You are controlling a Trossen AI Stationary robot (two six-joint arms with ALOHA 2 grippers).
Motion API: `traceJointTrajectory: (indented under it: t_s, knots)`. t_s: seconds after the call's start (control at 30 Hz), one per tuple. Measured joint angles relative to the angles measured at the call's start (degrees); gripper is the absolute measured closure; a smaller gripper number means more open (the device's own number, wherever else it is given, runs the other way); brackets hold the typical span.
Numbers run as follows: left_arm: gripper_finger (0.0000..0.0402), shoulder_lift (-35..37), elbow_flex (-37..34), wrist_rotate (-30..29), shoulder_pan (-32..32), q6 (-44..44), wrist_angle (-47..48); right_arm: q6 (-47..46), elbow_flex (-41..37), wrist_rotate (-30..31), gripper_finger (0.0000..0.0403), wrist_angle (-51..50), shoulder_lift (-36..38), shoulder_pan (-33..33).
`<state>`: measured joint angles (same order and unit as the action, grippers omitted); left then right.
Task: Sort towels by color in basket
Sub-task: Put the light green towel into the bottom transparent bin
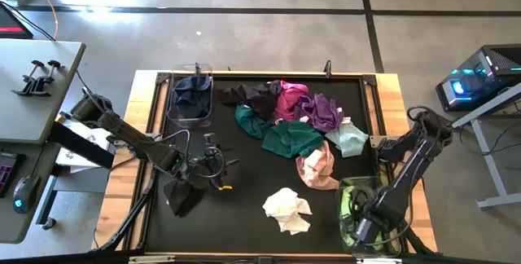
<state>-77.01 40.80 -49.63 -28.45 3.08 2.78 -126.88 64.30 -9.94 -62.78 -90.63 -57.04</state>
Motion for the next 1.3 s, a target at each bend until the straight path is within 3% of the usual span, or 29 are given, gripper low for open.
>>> traceJointTrajectory:
  t_s: [0.4, 0.57, 0.7, 0.87, 1.13, 1.3]
  knots:
    - [0.0227, 0.0, -0.9, 0.0, 0.0, 1.8, -0.1, -1.6, -11.7, -0.2, 0.0374, 12.8, 0.0, 0.1]
    - [0.0227, 0.0, -0.9, 0.0, 0.0, 1.7, -0.1, 0.8, -14.2, 3.2, 0.0351, 14.6, 0.1, 1.5]
    - [0.0227, 0.0, -0.9, 0.0, 0.0, 1.8, -0.1, 2.7, -13.8, 6.5, 0.0310, 13.4, 0.0, 2.7]
    - [0.0227, 0.0, -0.9, 0.0, 0.0, 1.7, -0.1, 2.4, -11.3, 5.3, 0.0269, 8.4, -0.1, 2.6]
    - [0.0227, 0.0, -0.9, 0.0, 0.0, 1.8, -0.1, 0.6, -3.2, 5.6, 0.0265, 1.1, -0.1, 0.6]
    - [0.0227, 0.0, -0.9, 0.0, 0.0, 1.8, -0.1, -0.4, -2.7, 6.7, 0.0265, -0.7, -0.1, -0.9]
